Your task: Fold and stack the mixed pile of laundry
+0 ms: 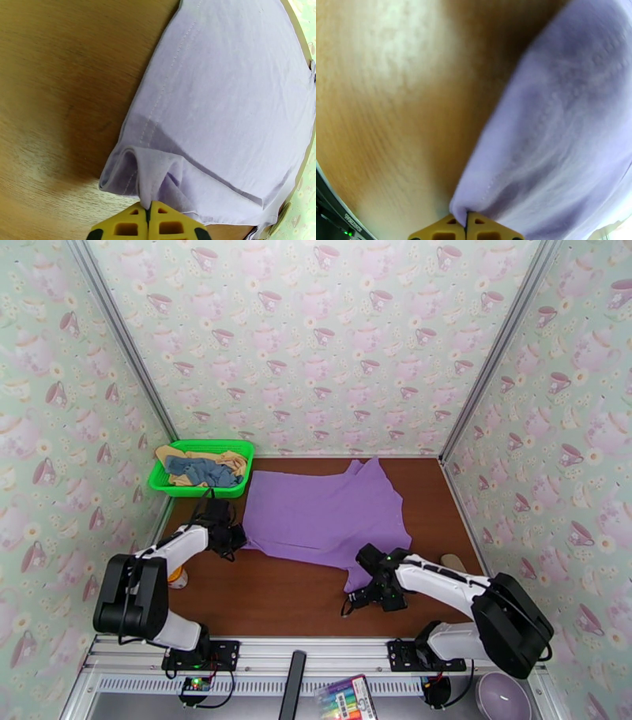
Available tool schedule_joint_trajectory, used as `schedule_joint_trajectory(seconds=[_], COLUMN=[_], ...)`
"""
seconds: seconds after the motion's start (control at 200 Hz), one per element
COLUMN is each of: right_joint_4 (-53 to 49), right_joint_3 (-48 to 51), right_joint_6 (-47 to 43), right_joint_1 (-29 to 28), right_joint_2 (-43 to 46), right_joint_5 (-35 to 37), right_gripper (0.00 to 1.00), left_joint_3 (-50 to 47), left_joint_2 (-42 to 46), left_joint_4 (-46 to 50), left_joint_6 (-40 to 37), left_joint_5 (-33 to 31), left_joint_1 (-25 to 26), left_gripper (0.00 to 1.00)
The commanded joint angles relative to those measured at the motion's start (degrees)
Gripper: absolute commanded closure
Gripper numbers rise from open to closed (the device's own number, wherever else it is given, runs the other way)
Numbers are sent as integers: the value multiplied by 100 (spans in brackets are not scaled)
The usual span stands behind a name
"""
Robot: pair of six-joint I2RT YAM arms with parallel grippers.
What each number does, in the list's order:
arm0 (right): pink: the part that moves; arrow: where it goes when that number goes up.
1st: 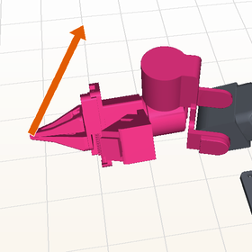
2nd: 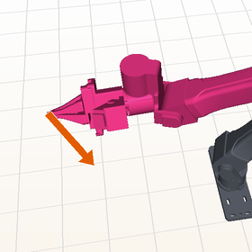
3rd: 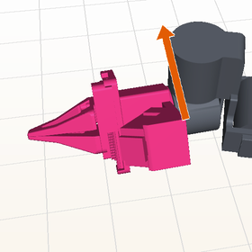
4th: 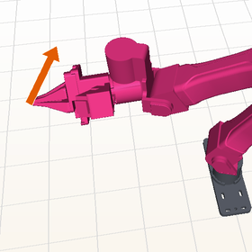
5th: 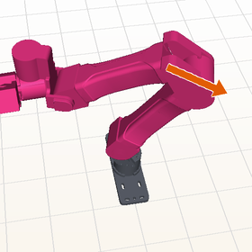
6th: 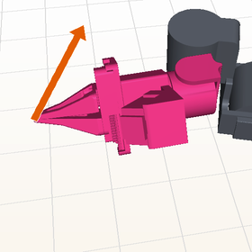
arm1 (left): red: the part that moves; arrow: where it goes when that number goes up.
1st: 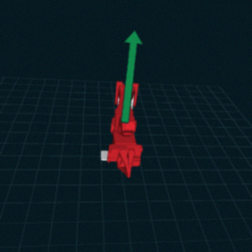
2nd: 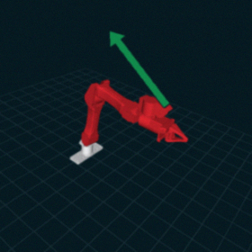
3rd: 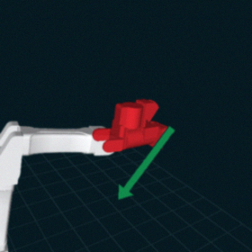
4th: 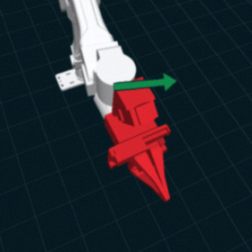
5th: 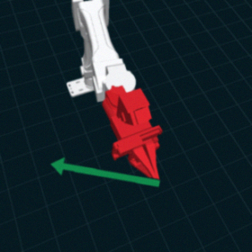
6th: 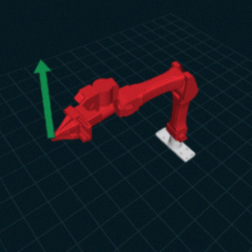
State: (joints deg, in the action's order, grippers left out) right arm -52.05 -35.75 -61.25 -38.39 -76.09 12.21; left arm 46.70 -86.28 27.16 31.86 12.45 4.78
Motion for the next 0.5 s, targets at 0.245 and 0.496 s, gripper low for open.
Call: schedule_joint_trajectory(seconds=[0.245,0.496], right_joint_4=[-1059,-2491], right_joint_3=[-580,-1001], right_joint_6=[202,280], right_joint_1=[68,48], right_joint_2=[1798,2802], right_joint_5=[610,798], right_gripper=[100,100], left_joint_3=[-695,-1125], left_joint_2=[764,1587], left_joint_4=[244,768], left_joint_6=[65,361], left_joint_5=[96,-185], left_joint_1=[67,350], left_gripper=[100,100])
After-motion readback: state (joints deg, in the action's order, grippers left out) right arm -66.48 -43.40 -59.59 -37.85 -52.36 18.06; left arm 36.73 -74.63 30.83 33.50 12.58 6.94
